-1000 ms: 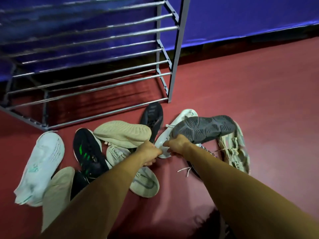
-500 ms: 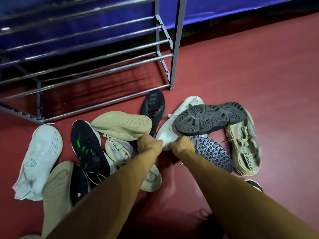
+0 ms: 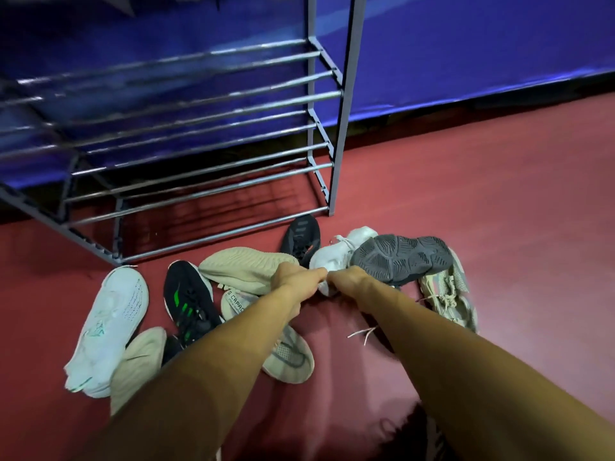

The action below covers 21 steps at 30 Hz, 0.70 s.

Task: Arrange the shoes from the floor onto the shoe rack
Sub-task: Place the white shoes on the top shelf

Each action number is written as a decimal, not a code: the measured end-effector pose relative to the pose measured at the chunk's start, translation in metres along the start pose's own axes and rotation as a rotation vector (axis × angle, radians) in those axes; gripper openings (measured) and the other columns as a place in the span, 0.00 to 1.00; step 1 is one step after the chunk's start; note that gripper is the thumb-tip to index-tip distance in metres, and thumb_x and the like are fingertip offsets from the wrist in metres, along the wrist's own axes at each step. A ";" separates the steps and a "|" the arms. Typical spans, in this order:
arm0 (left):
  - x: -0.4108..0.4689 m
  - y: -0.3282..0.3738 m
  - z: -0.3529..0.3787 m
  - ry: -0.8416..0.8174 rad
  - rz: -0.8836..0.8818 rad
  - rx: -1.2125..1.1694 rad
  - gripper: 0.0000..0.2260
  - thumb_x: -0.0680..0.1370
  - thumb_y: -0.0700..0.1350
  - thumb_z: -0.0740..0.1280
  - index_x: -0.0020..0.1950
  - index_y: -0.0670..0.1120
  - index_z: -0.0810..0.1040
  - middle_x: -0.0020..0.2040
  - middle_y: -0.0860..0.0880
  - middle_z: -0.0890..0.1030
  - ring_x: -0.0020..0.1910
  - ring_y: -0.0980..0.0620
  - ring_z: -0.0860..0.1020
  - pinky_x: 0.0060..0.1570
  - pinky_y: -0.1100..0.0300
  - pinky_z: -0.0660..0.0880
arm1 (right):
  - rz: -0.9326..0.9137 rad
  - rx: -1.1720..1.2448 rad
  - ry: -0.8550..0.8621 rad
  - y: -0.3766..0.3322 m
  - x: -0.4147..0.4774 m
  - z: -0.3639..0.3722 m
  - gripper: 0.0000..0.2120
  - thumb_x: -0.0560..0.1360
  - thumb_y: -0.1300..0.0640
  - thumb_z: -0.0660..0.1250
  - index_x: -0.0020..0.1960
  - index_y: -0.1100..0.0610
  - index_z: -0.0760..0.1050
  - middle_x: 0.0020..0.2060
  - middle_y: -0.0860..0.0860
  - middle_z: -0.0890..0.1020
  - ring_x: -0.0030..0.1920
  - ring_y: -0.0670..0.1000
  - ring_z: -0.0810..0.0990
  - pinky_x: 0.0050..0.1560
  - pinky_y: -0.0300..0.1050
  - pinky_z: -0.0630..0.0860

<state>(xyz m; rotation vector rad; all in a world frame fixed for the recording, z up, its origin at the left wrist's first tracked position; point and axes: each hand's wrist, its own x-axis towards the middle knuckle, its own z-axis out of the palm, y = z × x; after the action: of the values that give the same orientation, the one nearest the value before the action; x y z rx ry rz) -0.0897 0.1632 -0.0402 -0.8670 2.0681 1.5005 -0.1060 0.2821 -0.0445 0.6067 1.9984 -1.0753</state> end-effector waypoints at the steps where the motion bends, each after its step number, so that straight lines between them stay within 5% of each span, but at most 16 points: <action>1: -0.009 0.011 -0.007 0.008 0.031 0.006 0.13 0.54 0.50 0.69 0.33 0.44 0.80 0.29 0.47 0.78 0.30 0.49 0.75 0.34 0.62 0.73 | -0.027 -0.012 -0.015 -0.008 -0.010 -0.001 0.04 0.71 0.63 0.64 0.38 0.60 0.75 0.37 0.60 0.78 0.30 0.55 0.73 0.29 0.40 0.66; 4: -0.037 0.045 -0.033 0.067 0.134 0.023 0.15 0.56 0.54 0.71 0.33 0.44 0.82 0.28 0.49 0.78 0.27 0.51 0.73 0.27 0.66 0.66 | -0.146 -0.064 -0.034 -0.030 -0.036 -0.003 0.07 0.69 0.63 0.63 0.32 0.59 0.73 0.34 0.61 0.78 0.25 0.53 0.69 0.26 0.36 0.61; 8: -0.067 0.084 -0.074 0.150 0.225 -0.034 0.10 0.65 0.49 0.75 0.31 0.43 0.81 0.23 0.51 0.75 0.20 0.55 0.71 0.17 0.69 0.61 | -0.355 -0.094 0.028 -0.063 -0.078 -0.015 0.03 0.78 0.61 0.64 0.47 0.59 0.76 0.31 0.58 0.77 0.24 0.51 0.69 0.20 0.33 0.61; 11: -0.083 0.107 -0.101 0.141 0.284 -0.077 0.08 0.66 0.47 0.73 0.33 0.43 0.81 0.25 0.48 0.75 0.22 0.53 0.69 0.24 0.65 0.65 | -0.439 -0.079 0.061 -0.085 -0.106 -0.029 0.08 0.77 0.57 0.69 0.56 0.56 0.76 0.33 0.56 0.79 0.25 0.49 0.69 0.22 0.34 0.60; 16: -0.123 0.135 -0.131 0.047 0.380 -0.174 0.08 0.62 0.47 0.72 0.36 0.45 0.80 0.30 0.47 0.77 0.25 0.53 0.71 0.31 0.60 0.67 | -0.572 -0.037 0.274 -0.118 -0.149 -0.050 0.10 0.73 0.53 0.72 0.48 0.55 0.73 0.45 0.60 0.86 0.38 0.54 0.82 0.35 0.43 0.72; 19: -0.145 0.148 -0.143 0.023 0.453 -0.263 0.10 0.59 0.48 0.72 0.37 0.45 0.81 0.32 0.47 0.79 0.28 0.52 0.72 0.35 0.58 0.69 | -0.604 -0.047 0.419 -0.132 -0.169 -0.063 0.25 0.69 0.51 0.71 0.65 0.51 0.71 0.55 0.57 0.83 0.51 0.57 0.83 0.46 0.48 0.78; 21: -0.158 0.156 -0.151 0.014 0.490 -0.316 0.10 0.61 0.47 0.71 0.38 0.44 0.81 0.32 0.47 0.78 0.29 0.51 0.72 0.33 0.60 0.69 | -0.639 -0.113 0.379 -0.137 -0.184 -0.069 0.30 0.71 0.50 0.71 0.72 0.49 0.68 0.54 0.57 0.82 0.44 0.55 0.81 0.37 0.44 0.76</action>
<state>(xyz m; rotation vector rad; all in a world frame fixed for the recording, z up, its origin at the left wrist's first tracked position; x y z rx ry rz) -0.0864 0.0893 0.2180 -0.4871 2.1916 2.1241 -0.1216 0.2589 0.1937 0.1002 2.6650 -1.2623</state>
